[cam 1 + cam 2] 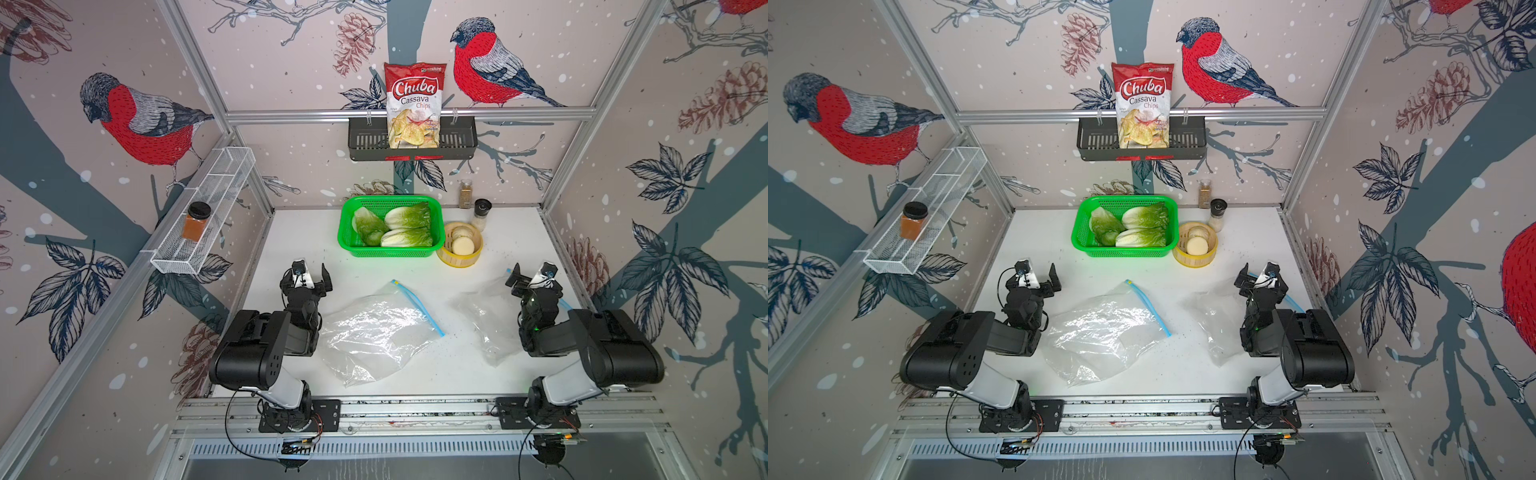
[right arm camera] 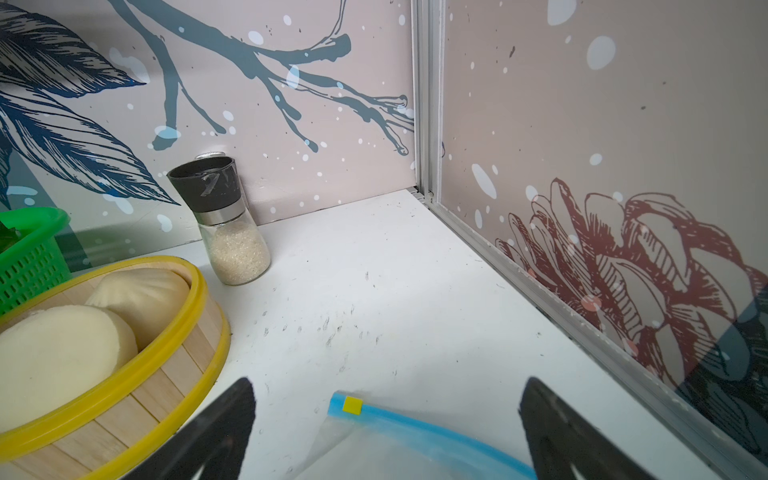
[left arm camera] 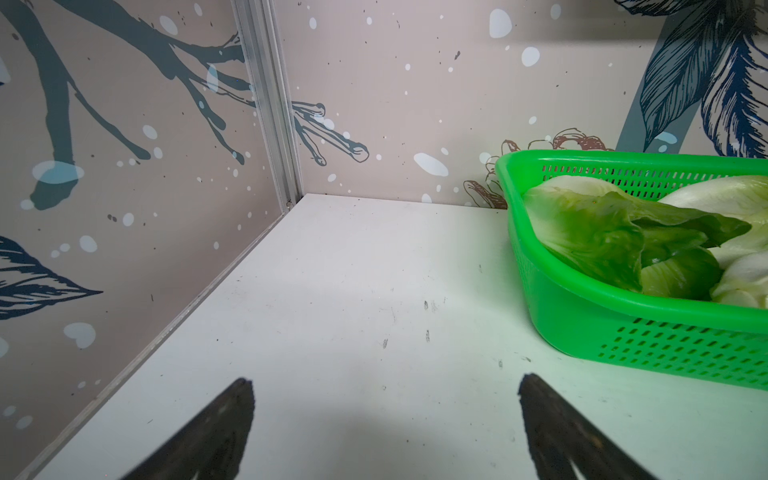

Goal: Put the chinese cabbages into a zipper bag and zip it
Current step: Pick up the zipper food storage bag at the center of the board.

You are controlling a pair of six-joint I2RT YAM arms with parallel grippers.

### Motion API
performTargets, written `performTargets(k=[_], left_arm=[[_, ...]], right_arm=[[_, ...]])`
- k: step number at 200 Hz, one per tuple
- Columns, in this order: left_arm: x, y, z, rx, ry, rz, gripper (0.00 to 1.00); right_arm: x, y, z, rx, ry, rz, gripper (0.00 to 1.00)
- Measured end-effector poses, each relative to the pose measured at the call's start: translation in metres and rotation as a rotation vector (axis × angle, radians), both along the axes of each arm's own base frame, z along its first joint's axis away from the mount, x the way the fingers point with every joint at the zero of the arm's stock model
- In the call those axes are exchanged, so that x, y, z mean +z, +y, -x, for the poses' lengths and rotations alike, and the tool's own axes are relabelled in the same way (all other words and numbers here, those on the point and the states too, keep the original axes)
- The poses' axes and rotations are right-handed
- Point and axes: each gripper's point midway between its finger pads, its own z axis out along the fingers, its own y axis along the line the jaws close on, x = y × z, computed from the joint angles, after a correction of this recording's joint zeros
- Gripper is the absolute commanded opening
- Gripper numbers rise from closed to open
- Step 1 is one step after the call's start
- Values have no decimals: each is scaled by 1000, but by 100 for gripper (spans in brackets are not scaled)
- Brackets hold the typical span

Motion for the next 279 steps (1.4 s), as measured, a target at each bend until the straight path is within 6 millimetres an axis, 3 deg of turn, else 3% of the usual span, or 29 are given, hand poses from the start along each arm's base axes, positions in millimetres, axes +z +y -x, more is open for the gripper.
performTargets(k=[111, 203, 233, 256, 279], left_arm=[[-3, -1, 8, -8, 7, -3, 98], [59, 3, 18, 13, -133, 9, 98], [90, 3, 12, 17, -160, 95, 98], [109, 0, 8, 1, -160, 156, 98], [113, -1, 14, 2, -149, 231, 99]], right_arm=[[0, 0, 0, 0, 0, 0, 100], [1, 0, 4, 2, -4, 0, 100], [23, -1, 9, -12, -63, -4, 100], [54, -11, 13, -74, -131, -33, 100], [90, -18, 12, -115, -180, -111, 100]])
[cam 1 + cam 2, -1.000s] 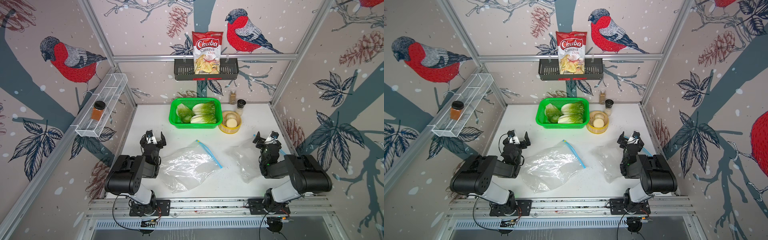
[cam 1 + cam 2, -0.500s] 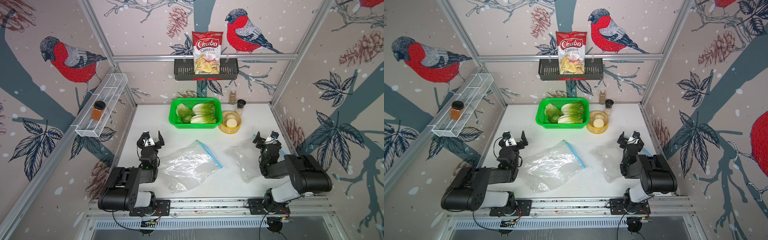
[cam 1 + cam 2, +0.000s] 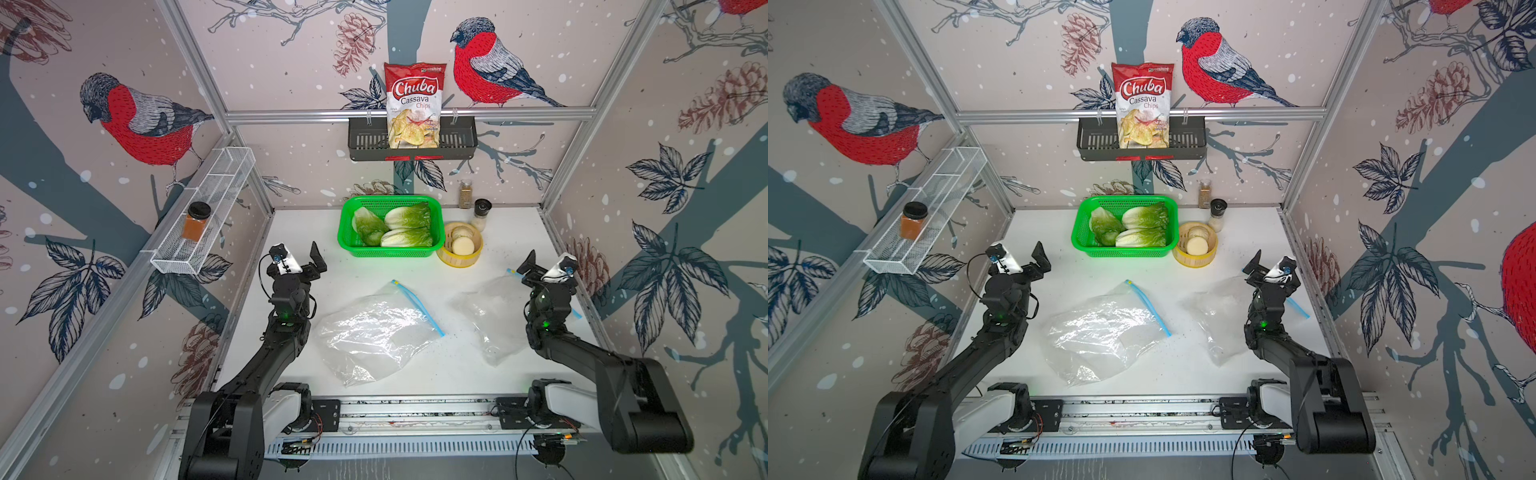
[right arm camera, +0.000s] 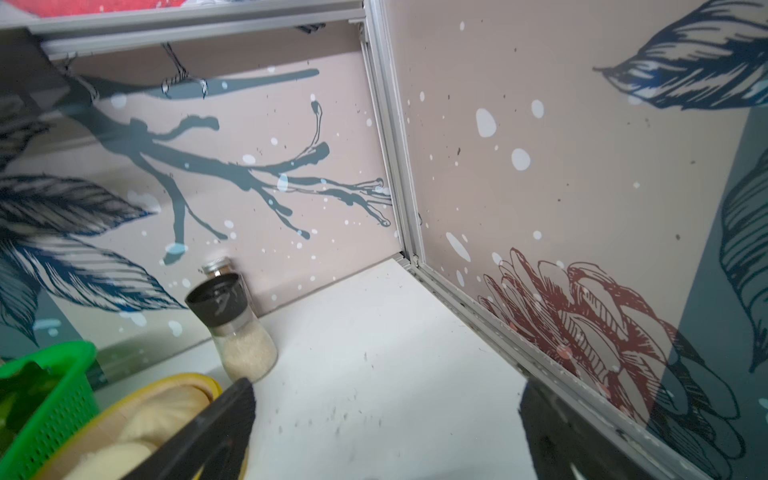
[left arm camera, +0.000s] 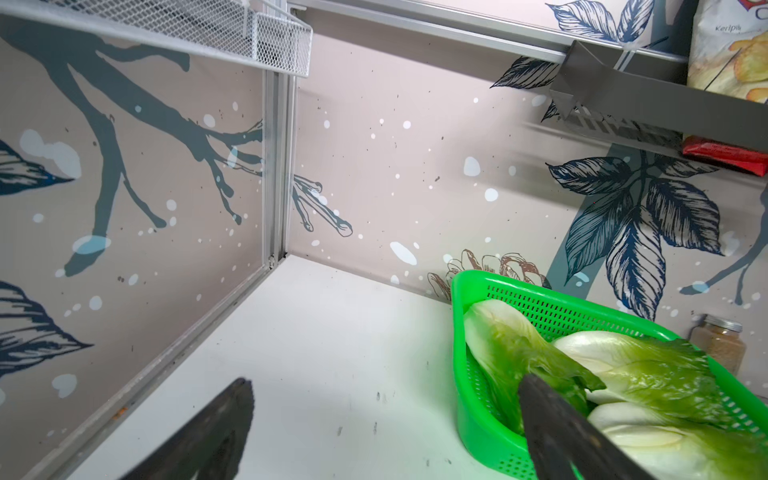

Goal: Put the chinese cabbages into a zipper bag and zip it
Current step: Pick up the zipper food storage bag at the center of the board.

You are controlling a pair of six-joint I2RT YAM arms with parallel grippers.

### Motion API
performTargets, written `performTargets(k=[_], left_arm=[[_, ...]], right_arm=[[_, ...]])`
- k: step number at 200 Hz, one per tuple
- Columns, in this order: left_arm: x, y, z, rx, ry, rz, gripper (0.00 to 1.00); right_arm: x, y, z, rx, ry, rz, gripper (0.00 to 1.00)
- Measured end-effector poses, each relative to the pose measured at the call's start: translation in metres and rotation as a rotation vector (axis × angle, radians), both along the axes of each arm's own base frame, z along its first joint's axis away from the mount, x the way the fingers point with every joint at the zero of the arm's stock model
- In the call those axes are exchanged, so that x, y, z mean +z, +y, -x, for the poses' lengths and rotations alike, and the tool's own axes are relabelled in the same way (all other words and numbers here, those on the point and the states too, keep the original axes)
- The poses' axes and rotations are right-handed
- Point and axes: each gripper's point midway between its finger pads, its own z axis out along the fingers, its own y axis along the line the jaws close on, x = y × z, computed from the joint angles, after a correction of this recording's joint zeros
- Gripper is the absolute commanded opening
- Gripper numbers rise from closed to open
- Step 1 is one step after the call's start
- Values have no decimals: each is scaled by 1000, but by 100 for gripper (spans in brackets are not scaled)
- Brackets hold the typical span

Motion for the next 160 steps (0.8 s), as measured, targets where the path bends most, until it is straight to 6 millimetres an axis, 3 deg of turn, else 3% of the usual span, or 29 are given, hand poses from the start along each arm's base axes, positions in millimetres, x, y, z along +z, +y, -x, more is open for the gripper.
performTargets(k=[20, 44, 71, 99, 131, 160], left_arm=[[-2, 0, 10, -4, -13, 98, 99], [-12, 0, 22, -2, -9, 206, 99], [-4, -8, 20, -46, 22, 280, 99], [-3, -26, 19, -105, 91, 359, 98], [-27, -73, 29, -221, 269, 390, 98], [-56, -93, 47, -246, 416, 408, 98]], right_arm=[[20, -4, 6, -6, -28, -96, 100], [4, -9, 13, -3, 34, -207, 100], [0, 18, -2, 114, 139, -274, 100], [-8, 79, -19, 286, 282, -297, 100], [-9, 163, -29, 489, 422, -282, 100], [-21, 231, -24, 635, 550, -255, 100]])
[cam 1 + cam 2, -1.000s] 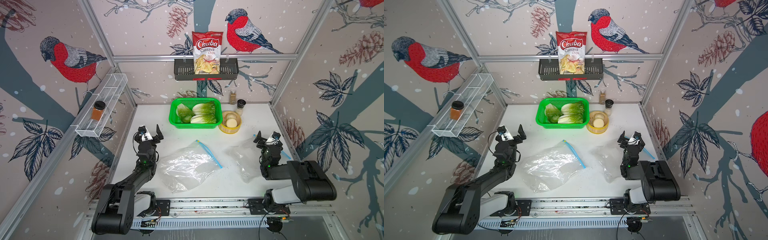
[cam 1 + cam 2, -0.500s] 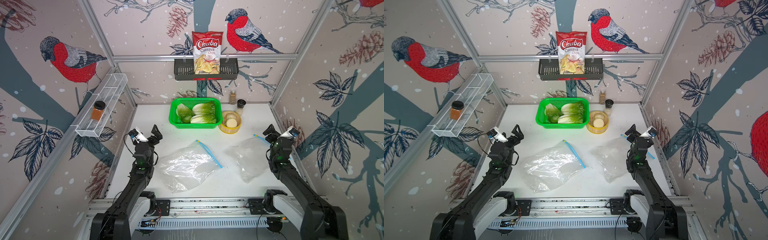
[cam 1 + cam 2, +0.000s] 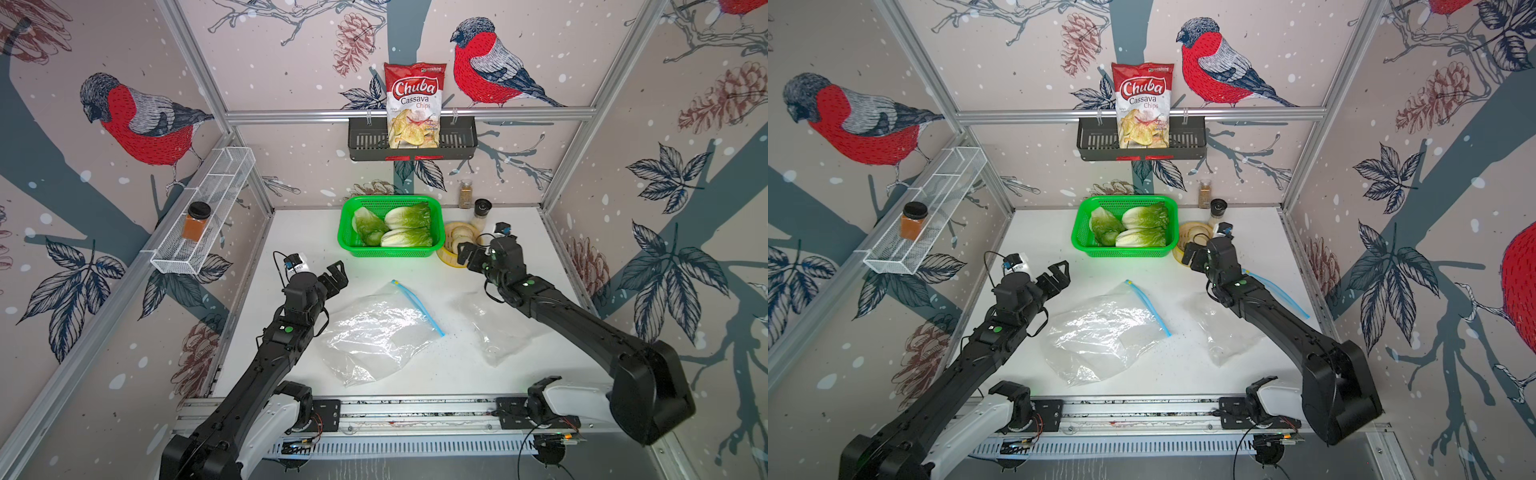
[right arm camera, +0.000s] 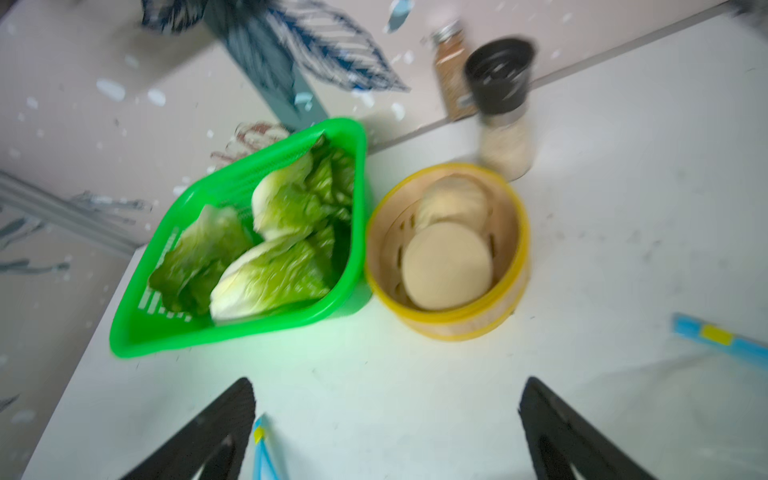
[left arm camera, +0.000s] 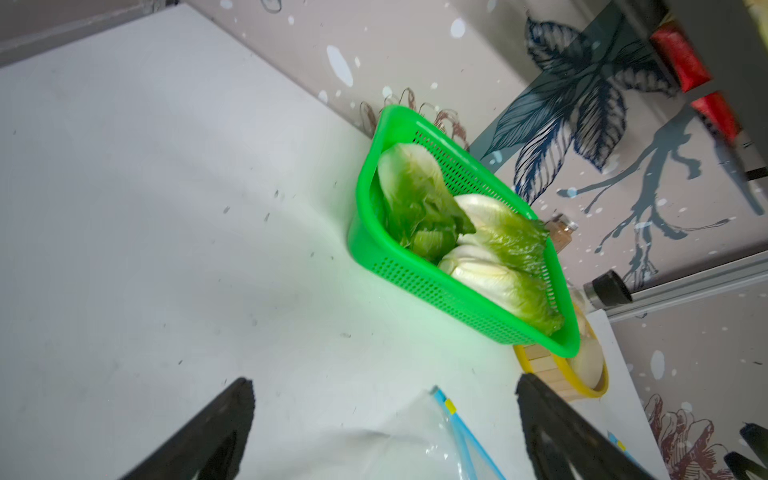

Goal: Put the chinese cabbages into a zipper bag and zip it
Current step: Pick up the zipper food storage bag at the center of the board.

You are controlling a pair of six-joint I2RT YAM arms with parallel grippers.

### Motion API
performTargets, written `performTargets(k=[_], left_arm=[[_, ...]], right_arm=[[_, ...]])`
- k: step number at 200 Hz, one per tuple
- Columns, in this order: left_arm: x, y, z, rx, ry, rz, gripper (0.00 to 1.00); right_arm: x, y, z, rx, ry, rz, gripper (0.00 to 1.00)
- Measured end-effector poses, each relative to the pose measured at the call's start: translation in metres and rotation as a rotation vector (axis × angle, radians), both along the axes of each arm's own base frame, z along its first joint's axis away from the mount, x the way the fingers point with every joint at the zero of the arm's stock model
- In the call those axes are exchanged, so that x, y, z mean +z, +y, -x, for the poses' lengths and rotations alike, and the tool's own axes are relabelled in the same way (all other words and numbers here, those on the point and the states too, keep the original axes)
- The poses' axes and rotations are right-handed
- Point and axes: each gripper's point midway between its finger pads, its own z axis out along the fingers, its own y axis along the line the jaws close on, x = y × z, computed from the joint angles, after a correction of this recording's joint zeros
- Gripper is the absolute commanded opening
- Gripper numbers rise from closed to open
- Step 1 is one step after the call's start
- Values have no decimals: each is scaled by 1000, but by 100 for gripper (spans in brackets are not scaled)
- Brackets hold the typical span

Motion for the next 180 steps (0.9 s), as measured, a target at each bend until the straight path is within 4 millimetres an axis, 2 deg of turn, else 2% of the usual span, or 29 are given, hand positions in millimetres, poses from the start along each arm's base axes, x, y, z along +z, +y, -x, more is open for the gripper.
performTargets(k=[38, 58, 75, 108, 132, 159, 180], left_arm=[[-27, -44, 32, -131, 129, 7, 98], [-37, -58, 48, -168, 169, 19, 98], [-50, -65, 61, -189, 203, 31, 98], [-82, -59, 76, -167, 288, 33, 98], [-98, -55, 82, -151, 326, 32, 98], [-113, -49, 82, -122, 353, -4, 98], [-114, -45, 73, -96, 334, -43, 98]], right_arm=[[-26, 67, 26, 161, 112, 16, 100], [-36, 90, 40, 217, 151, 10, 100], [-43, 94, 44, 223, 172, 2, 100], [-63, 100, 55, 247, 238, -21, 100], [-67, 104, 57, 257, 251, -41, 100], [-73, 111, 59, 275, 273, -56, 100], [-75, 112, 60, 283, 283, -59, 100]])
